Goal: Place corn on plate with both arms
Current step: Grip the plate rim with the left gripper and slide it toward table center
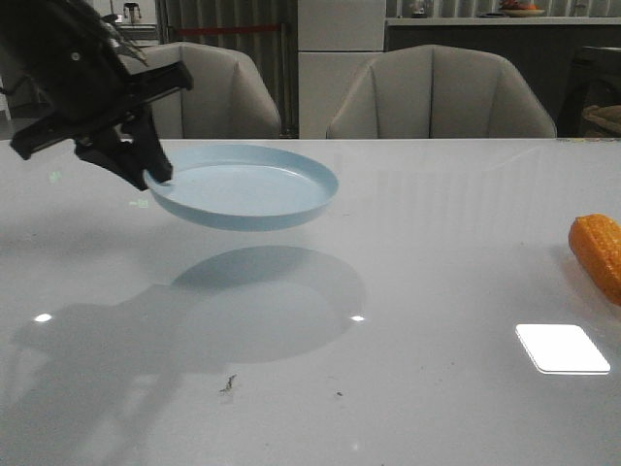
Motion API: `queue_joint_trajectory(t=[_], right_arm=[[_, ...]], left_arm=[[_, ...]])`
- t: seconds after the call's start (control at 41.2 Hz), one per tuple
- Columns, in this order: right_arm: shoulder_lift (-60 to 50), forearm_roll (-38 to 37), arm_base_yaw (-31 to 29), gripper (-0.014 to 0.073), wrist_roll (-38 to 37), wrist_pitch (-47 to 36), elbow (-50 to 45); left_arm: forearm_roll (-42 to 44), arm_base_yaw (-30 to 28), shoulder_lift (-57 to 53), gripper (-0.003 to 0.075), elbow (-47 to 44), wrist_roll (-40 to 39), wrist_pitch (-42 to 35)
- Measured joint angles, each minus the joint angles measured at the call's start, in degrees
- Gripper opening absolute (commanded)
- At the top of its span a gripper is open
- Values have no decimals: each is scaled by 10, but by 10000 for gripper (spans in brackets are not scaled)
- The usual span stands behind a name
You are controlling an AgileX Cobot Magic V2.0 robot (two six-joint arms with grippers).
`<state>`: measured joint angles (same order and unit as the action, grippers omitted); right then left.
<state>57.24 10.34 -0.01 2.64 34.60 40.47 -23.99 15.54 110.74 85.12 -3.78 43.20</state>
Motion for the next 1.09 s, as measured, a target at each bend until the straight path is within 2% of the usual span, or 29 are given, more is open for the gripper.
queue_joint_trajectory(t=[0.194, 0.462, 0.534, 0.607, 0.729, 0.802, 0.972, 1.093], right_arm=[[0, 0, 0, 503, 0, 8, 0], [0, 0, 0, 503, 0, 10, 0], [0, 0, 0, 503, 0, 10, 0], [0, 0, 0, 503, 0, 10, 0], [0, 0, 0, 503, 0, 10, 0], [0, 0, 0, 503, 0, 10, 0], [0, 0, 0, 503, 0, 10, 0], [0, 0, 0, 503, 0, 10, 0]], left_arm=[[-3, 48, 10, 102, 0, 0, -9], [-5, 76, 49, 115, 0, 0, -15], [-5, 80, 67, 149, 0, 0, -13], [-5, 82, 79, 214, 0, 0, -10], [-4, 82, 91, 394, 0, 0, -6], [-3, 82, 92, 463, 1, 0, -6], [1, 82, 92, 472, 17, 0, 5], [7, 72, 92, 472, 66, 31, 59]])
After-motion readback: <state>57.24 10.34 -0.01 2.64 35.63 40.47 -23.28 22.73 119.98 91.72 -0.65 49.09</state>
